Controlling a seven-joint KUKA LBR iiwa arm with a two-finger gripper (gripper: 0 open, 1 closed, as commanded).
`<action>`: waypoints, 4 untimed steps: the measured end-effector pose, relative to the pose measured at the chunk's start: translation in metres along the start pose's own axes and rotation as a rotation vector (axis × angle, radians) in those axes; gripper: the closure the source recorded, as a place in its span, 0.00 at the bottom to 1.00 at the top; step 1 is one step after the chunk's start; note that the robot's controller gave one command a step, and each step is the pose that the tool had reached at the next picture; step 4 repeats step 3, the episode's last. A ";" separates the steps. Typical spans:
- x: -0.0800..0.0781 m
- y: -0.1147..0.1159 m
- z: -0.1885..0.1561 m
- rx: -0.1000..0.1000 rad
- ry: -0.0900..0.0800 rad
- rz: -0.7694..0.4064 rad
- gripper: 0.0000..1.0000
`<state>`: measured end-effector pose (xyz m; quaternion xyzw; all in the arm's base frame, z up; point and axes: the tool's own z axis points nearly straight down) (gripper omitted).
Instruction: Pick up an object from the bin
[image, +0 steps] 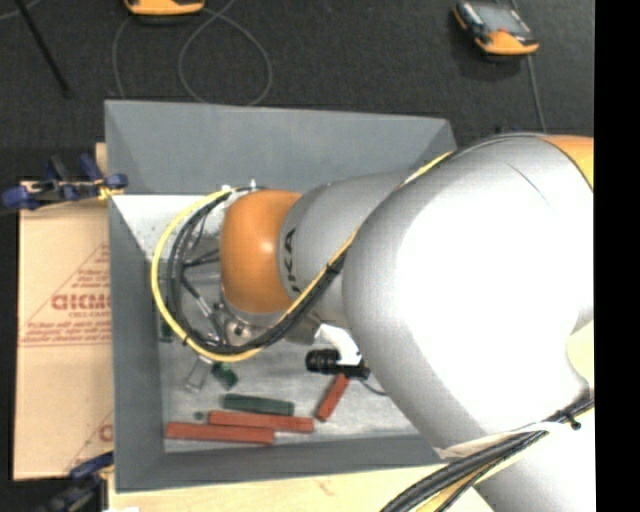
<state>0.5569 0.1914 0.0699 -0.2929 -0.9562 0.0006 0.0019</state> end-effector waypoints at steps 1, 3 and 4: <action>0.000 0.000 0.000 -0.001 0.000 0.001 1.00; -0.004 0.001 -0.098 -0.008 -0.007 -0.004 1.00; -0.004 0.001 -0.098 -0.008 -0.007 -0.004 1.00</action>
Offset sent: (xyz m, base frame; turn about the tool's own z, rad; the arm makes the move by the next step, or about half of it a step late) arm 0.0000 0.0000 0.0000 0.0000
